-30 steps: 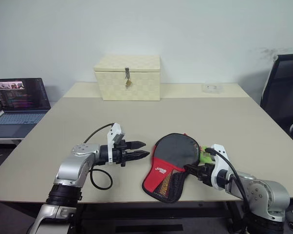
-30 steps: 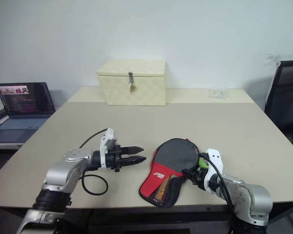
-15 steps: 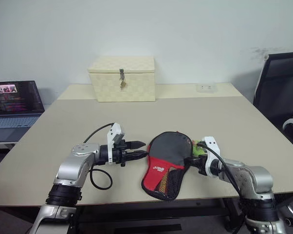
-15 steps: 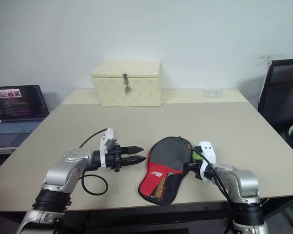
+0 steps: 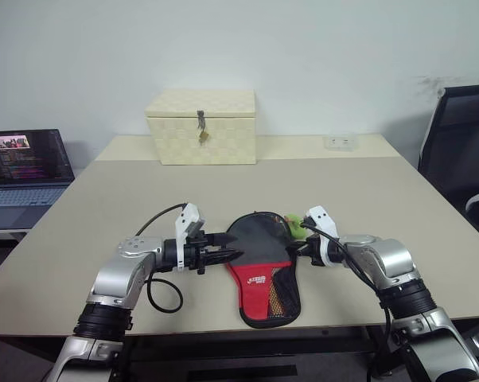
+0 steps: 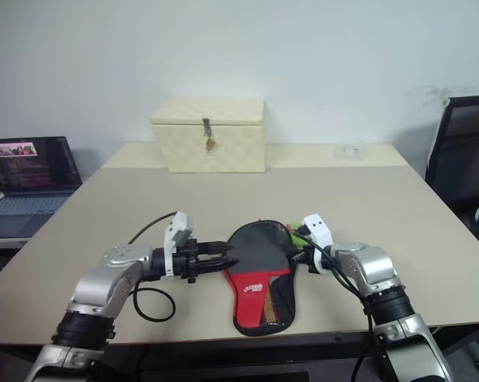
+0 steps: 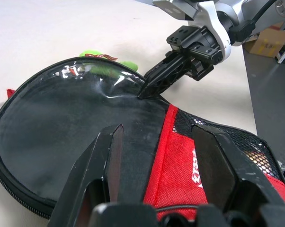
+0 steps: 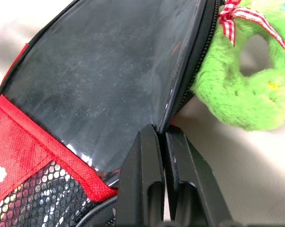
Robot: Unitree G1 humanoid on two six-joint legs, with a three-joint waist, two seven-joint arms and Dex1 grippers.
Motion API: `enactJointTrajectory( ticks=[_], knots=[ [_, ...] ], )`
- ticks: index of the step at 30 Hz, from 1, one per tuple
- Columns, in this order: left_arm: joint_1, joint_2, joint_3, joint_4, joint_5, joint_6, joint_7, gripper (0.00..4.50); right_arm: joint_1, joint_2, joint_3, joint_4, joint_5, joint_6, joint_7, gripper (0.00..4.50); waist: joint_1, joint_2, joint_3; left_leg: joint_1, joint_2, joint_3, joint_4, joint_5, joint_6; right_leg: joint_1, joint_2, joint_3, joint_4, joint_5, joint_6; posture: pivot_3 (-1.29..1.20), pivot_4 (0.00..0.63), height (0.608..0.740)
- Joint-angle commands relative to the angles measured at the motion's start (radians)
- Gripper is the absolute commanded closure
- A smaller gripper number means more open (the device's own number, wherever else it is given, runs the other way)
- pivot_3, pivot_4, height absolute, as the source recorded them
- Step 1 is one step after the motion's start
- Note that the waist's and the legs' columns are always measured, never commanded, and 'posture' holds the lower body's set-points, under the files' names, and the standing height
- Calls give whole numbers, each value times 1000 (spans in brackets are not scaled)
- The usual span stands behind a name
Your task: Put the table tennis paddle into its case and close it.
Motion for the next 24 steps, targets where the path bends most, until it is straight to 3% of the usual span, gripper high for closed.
enactJointTrajectory(
  ticks=[1,3,11,15,23,24],
  knots=[
    [-2,13,11,-35,-14,-13,8,1989,31,-12,-8,-55,-1,15,-7,4265,1,0,0,0,0,0,0,0,0,0,0,0,0,0,0,0,150,740],
    [-7,9,5,-31,-13,-15,7,1989,50,-8,-19,-79,4,30,-21,3825,3,0,0,0,0,0,0,0,0,0,0,0,0,0,0,0,150,740],
    [-40,-8,-14,4,-1,-37,7,1989,77,-36,-24,-218,19,90,-26,1352,3,0,0,0,0,0,0,0,0,0,0,0,0,-1,1,0,150,740],
    [-97,-49,-51,63,29,-100,10,1989,95,-198,-14,-404,43,94,67,14,9,1,1,-1,-1,-1,0,0,0,0,-1,-1,-1,-2,4,0,150,740],
    [-240,-94,-162,334,157,-298,-68,1989,120,-311,-114,-486,112,101,107,14,21,1,1,-1,-2,0,0,0,0,0,0,-2,-1,-3,5,0,150,740],
    [-275,-109,-178,399,181,-340,-81,1645,123,-320,-118,-485,110,96,105,0,22,1,1,-1,-2,0,0,0,0,0,0,-2,-1,-3,5,0,150,740]
  ],
)
